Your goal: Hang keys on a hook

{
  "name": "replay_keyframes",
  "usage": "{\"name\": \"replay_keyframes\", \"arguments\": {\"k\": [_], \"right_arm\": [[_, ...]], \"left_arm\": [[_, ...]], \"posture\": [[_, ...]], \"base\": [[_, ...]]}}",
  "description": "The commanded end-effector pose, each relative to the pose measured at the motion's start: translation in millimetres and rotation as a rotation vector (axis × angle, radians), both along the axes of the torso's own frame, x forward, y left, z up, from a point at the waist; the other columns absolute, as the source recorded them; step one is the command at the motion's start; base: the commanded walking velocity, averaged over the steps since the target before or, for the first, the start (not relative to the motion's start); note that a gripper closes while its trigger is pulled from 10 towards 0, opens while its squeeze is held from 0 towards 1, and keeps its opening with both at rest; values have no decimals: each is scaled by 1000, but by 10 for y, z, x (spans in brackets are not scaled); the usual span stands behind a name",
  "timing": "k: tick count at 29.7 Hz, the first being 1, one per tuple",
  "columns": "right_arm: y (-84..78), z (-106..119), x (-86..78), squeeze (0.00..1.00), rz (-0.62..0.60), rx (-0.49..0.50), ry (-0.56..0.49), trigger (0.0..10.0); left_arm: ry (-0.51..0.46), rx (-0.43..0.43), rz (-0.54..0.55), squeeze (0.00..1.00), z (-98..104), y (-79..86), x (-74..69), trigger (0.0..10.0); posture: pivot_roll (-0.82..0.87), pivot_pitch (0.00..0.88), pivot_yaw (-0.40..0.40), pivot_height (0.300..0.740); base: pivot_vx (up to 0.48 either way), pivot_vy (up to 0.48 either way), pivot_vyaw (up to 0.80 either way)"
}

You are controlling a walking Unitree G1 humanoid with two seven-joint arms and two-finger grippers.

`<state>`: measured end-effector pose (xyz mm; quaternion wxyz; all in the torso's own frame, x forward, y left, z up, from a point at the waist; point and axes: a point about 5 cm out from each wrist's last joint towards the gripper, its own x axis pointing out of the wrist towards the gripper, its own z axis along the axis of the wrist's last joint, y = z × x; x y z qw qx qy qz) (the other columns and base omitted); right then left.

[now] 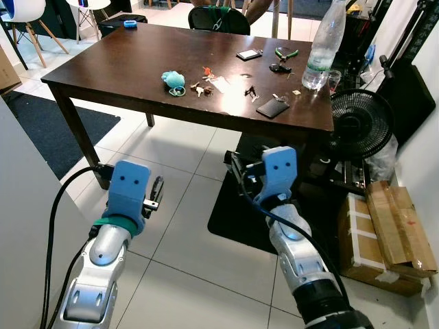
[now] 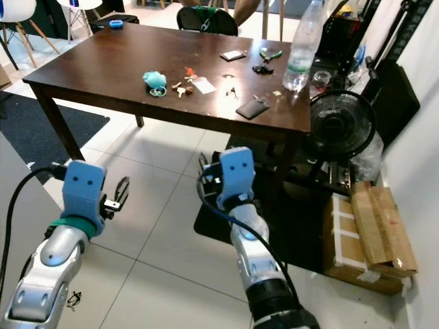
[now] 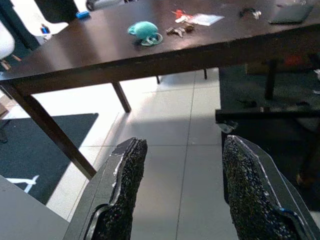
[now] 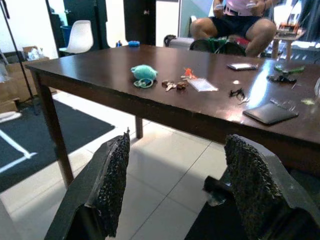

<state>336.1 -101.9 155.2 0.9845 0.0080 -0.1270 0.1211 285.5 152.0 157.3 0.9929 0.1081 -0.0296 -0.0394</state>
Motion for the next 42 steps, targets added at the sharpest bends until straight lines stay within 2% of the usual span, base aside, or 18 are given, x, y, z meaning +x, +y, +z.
{"name": "replay_keyframes", "arguments": {"k": [1,2,3,4,8,9,11,13,15,17,20,27,35,39,42], "right_arm": [[-16,-49,-23,0,6,30,35,10000],[-29,-93,-70,0,22,87,72,10000],[-29,-93,-70,0,22,87,72,10000],[-43,-135,-111,0,33,134,104,10000],[-49,-162,-141,0,41,150,118,10000],[-35,-158,-154,0,46,120,102,10000],[-35,-158,-154,0,46,120,102,10000],[21,-105,-159,0,60,35,41,10000],[21,-105,-159,0,60,35,41,10000],[43,-75,-146,0,58,12,21,10000],[27,-72,-129,0,44,21,32,10000],[-6,-61,-124,0,38,40,61,10000],[-46,-48,-104,0,20,17,53,10000],[-56,-45,-99,0,12,8,46,10000],[-44,-29,-91,0,13,4,37,10000]], "left_arm": [[31,-1,-26,0,-49,-44,-39,10000],[52,-21,-60,0,-56,-105,-83,10000],[52,-21,-60,0,-56,-105,-83,10000],[88,-15,-91,0,-82,-160,-123,10000],[98,-8,-121,0,-92,-201,-152,10000],[99,-29,-115,0,-91,-215,-130,10000],[99,-29,-115,0,-91,-215,-130,10000],[52,-65,-87,0,-26,-229,-38,10000],[52,-65,-87,0,-26,-229,-38,10000],[20,-62,-72,0,24,-237,40,10000],[15,-51,-68,0,41,-236,70,10000],[26,-43,-64,0,54,-216,59,10000],[30,-37,-60,0,44,-210,50,10000],[27,-35,-59,0,43,-210,57,10000],[10,6,-65,0,62,-209,63,10000]], "posture": [[-82,0,97,740],[-80,0,98,740],[-80,0,98,740],[-80,0,98,740],[-85,0,102,740],[-91,0,105,740],[-91,0,105,740],[-96,0,105,740],[-96,0,105,740],[-97,0,106,740],[-95,0,105,740],[-91,0,104,740],[-88,0,104,740],[-88,0,104,740],[-81,0,104,740]], "base": [[0,0,0],[0,0,0],[0,0,0],[0,0,0],[0,0,0],[0,0,0],[0,0,0],[0,0,0],[0,0,0],[439,0,0],[458,0,0],[458,0,-571],[454,0,-766],[454,0,0],[449,0,0]]}}
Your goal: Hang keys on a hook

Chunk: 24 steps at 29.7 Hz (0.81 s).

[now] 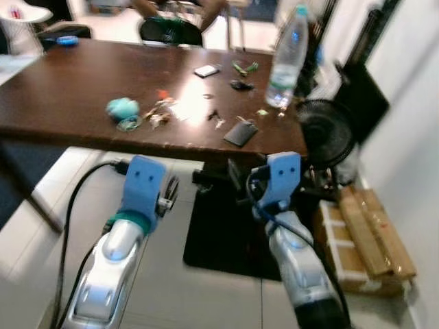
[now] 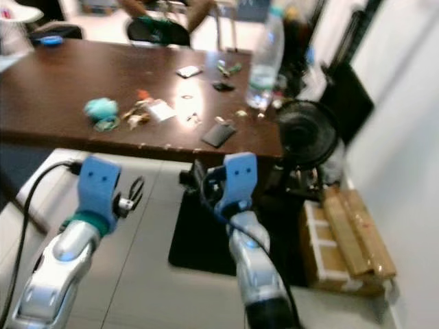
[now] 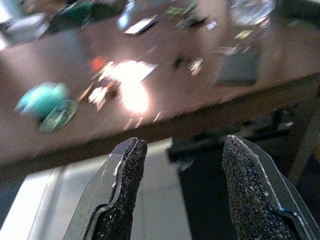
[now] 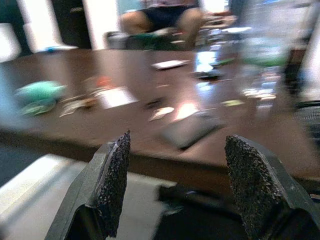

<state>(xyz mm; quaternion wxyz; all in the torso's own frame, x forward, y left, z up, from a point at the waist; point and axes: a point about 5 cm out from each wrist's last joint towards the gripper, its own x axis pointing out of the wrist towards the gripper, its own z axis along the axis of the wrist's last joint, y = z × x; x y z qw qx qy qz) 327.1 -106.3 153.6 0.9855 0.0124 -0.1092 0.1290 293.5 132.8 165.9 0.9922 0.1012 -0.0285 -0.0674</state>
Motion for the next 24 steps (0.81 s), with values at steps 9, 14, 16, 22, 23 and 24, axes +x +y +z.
{"name": "replay_keyframes", "arguments": {"k": [9,14,16,22,23,24], "right_arm": [[86,87,73,0,25,-52,-44,10000],[124,127,81,0,69,-89,-59,10000],[115,141,87,0,77,-103,-63,10000],[100,151,107,0,73,-106,-65,10000],[100,151,107,0,73,-106,-65,10000],[102,151,109,0,74,-107,-65,10000]], "left_arm": [[-27,126,-76,0,67,17,49,10000],[-22,101,-25,0,39,104,59,10000],[-17,89,-6,0,22,108,51,10000],[-17,83,-2,0,9,91,44,10000],[-17,83,-2,0,9,91,44,10000],[-18,82,-2,0,9,91,45,10000]], "posture": [[-61,11,103,740],[-74,18,63,740],[-76,17,55,740],[-78,18,39,740],[-78,18,39,740],[-78,18,39,740]], "base": [[424,0,0],[386,0,0],[323,0,0],[173,0,0],[0,0,0],[0,0,0]]}}
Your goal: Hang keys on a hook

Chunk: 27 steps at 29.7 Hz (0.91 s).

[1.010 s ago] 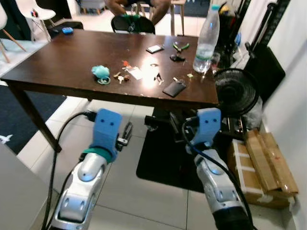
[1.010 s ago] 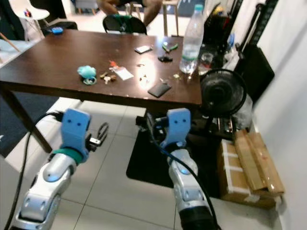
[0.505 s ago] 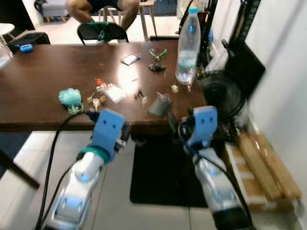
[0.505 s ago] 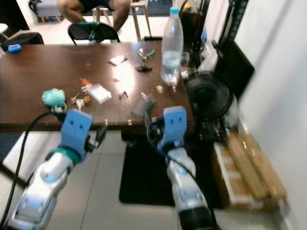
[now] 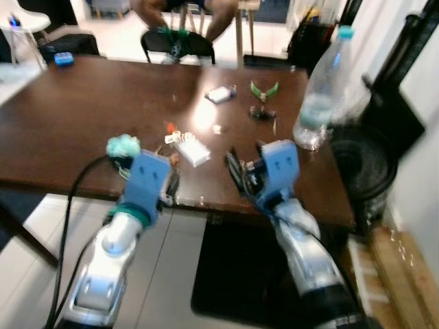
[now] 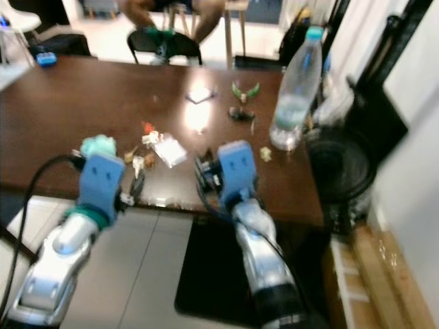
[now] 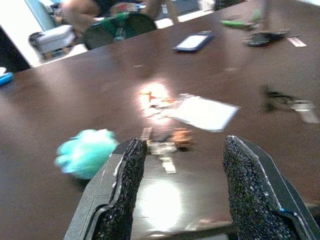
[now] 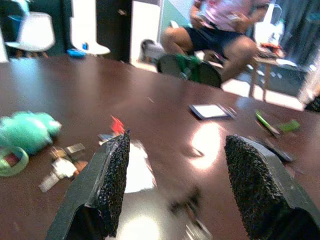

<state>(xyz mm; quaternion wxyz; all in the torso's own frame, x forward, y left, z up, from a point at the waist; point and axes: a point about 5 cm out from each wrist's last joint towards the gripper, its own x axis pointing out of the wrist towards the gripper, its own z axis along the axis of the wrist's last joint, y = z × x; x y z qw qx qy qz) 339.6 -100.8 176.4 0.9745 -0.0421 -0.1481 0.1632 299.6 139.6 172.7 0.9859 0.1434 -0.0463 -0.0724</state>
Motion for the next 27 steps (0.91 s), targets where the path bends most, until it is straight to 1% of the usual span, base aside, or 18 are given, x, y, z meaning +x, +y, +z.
{"name": "replay_keyframes", "arguments": {"k": [1,3,4,6,8,9,11,13,14,17,18,19,20,23,24,25,26,27], "right_arm": [[47,-78,-16,0,15,-4,29,10000],[59,-83,-21,0,21,-10,28,10000],[65,-80,-18,0,24,-16,24,10000],[65,-80,-18,0,24,-16,24,10000],[65,-72,2,0,22,-28,17,10000],[65,-72,2,0,22,-28,17,10000],[38,-71,20,0,18,-42,15,10000],[38,-71,20,0,18,-42,15,10000],[-22,-69,31,0,7,-55,14,10000],[-22,-69,31,0,7,-55,14,10000],[-47,-65,36,0,1,-60,13,10000],[-47,-65,36,0,1,-60,13,10000],[-101,-43,53,0,-17,-69,8,10000],[-115,-36,58,0,-22,-71,6,10000],[-161,-36,73,0,-35,-83,5,10000],[-161,-36,73,0,-35,-83,5,10000],[-177,-39,79,0,-39,-89,5,10000],[-177,-39,79,0,-39,-89,5,10000]], "left_arm": [[22,-1,11,0,-59,23,-15,10000],[26,-5,11,0,-51,20,-7,10000],[39,-13,-16,0,-52,-4,-7,10000],[39,-13,-16,0,-52,-4,-7,10000],[82,12,-139,0,-96,-106,-42,10000],[82,12,-139,0,-96,-106,-42,10000],[111,44,-228,0,-158,-179,-81,10000],[111,44,-228,0,-158,-179,-81,10000],[138,58,-302,0,-229,-254,-113,10000],[138,58,-302,0,-229,-254,-113,10000],[145,62,-328,0,-248,-284,-122,10000],[145,62,-328,0,-248,-284,-122,10000],[129,70,-362,0,-238,-344,-98,10000],[120,77,-372,0,-229,-363,-85,10000],[101,169,-439,0,-231,-454,-61,10000],[101,169,-439,0,-231,-454,-61,10000],[97,209,-465,0,-235,-490,-53,10000],[97,209,-465,0,-235,-490,-53,10000]], "posture": [[-78,18,39,740],[-67,21,39,740],[-63,21,42,740],[-63,21,42,740],[-62,28,43,740],[-62,28,43,740],[-63,36,42,740],[-63,36,42,740],[-65,42,46,740],[-65,42,46,740],[-67,43,47,740],[-67,43,47,740],[-66,51,56,740],[-66,51,56,740],[-45,63,48,740],[-45,63,48,740],[-45,63,48,740],[-45,63,48,740]], "base": [[0,0,0],[0,0,0],[0,0,0],[0,0,0],[0,0,0],[0,0,0],[0,0,0],[0,0,0],[0,0,0],[0,0,0],[0,0,0],[0,0,0],[0,0,0],[0,0,0],[0,0,0],[0,0,0],[0,0,0],[0,0,0]]}}
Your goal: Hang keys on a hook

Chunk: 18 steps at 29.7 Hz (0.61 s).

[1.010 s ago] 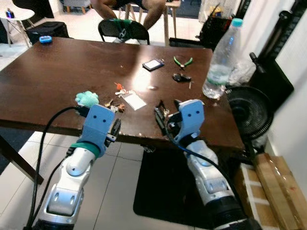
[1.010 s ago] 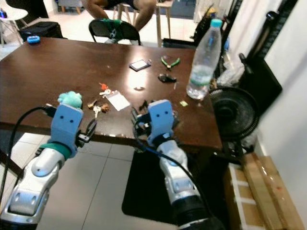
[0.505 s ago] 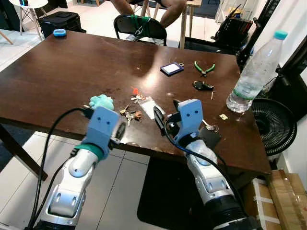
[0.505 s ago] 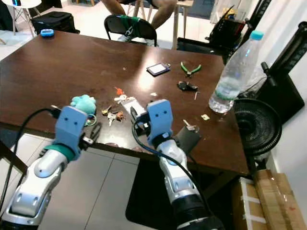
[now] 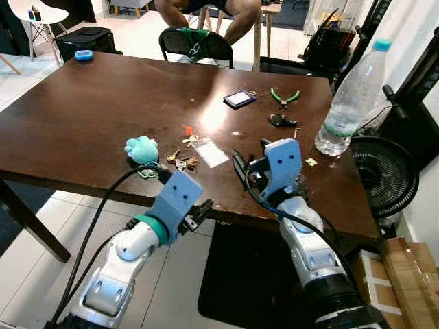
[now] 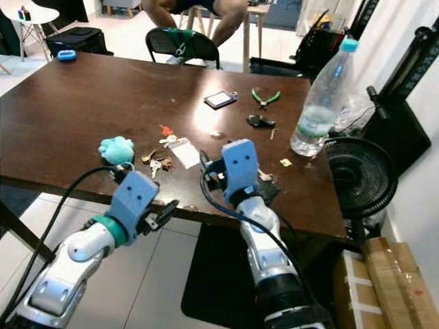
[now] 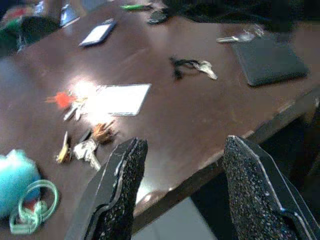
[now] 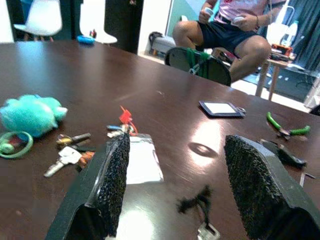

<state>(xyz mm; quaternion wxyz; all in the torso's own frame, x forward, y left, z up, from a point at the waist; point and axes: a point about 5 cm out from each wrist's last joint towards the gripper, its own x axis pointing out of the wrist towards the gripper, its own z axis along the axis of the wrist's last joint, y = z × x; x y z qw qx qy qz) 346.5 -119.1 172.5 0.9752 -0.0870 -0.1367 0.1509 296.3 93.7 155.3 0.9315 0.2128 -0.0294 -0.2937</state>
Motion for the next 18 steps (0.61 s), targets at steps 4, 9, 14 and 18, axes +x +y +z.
{"name": "replay_keyframes", "arguments": {"k": [4,9,14,18], "right_arm": [[5,22,56,0,-2,-5,-8,10000],[127,15,91,0,10,28,-9,10000],[213,-19,67,0,30,39,-4,10000],[207,-30,55,0,35,37,-3,10000]], "left_arm": [[6,78,-59,0,-41,-97,19,10000],[40,28,5,0,-21,70,-41,10000],[57,-39,114,0,-20,283,-79,10000],[58,-72,155,0,-26,329,-67,10000]], "posture": [[-4,58,58,740],[60,50,94,740],[44,47,98,740],[25,48,89,740]], "base": [[0,0,0],[0,0,0],[0,0,0],[0,0,0]]}}
